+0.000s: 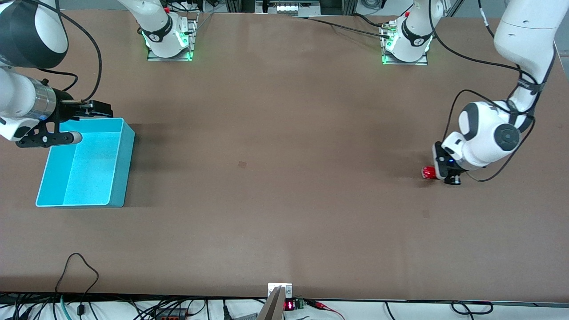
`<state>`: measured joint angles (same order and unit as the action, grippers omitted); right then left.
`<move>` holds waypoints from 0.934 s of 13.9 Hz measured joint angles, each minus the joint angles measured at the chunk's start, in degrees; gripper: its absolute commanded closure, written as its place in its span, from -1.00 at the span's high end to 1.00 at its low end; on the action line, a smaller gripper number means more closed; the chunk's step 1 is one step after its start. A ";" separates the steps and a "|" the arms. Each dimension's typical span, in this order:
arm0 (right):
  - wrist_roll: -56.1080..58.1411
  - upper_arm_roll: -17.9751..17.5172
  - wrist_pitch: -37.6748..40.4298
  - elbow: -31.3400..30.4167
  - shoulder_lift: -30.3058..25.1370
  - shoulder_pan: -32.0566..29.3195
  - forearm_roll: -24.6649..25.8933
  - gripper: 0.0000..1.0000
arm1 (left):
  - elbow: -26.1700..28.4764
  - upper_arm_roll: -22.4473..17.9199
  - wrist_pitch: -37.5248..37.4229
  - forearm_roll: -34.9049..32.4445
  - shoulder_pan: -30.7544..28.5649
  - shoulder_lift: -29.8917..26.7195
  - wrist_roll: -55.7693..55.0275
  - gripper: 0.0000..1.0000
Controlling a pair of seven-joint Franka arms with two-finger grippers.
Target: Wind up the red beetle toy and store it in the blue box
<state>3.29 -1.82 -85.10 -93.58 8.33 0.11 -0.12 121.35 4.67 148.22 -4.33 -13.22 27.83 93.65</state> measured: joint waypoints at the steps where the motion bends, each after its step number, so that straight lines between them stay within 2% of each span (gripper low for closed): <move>1: 0.00 0.00 0.00 0.00 0.00 0.00 0.00 1.00 | -0.04 0.01 0.05 0.00 -1.95 0.04 2.74 -0.52; 6: 0.00 0.03 0.00 0.01 0.00 -0.01 0.00 1.00 | -1.03 0.17 0.39 0.00 -10.97 0.69 10.58 -0.50; 7: 0.00 0.03 0.00 0.01 0.00 -0.01 0.00 1.00 | -1.27 0.23 0.40 0.00 -12.11 0.84 10.84 0.04; 8: 0.00 0.03 0.00 0.01 0.00 -0.01 0.00 1.00 | -1.46 0.27 0.38 0.00 -12.71 0.97 10.94 0.99; 11: 0.00 0.04 0.00 0.00 0.00 -0.01 0.00 1.00 | -2.19 0.55 -3.64 0.01 -12.95 1.06 10.94 1.00; 13: 0.00 0.04 0.00 0.01 0.00 -0.01 0.00 1.00 | -5.73 3.50 -13.26 0.01 -12.90 -0.33 11.07 1.00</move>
<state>3.29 -1.78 -85.10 -93.58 8.33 0.10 -0.13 115.63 8.17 134.96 -4.32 -26.12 27.50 104.71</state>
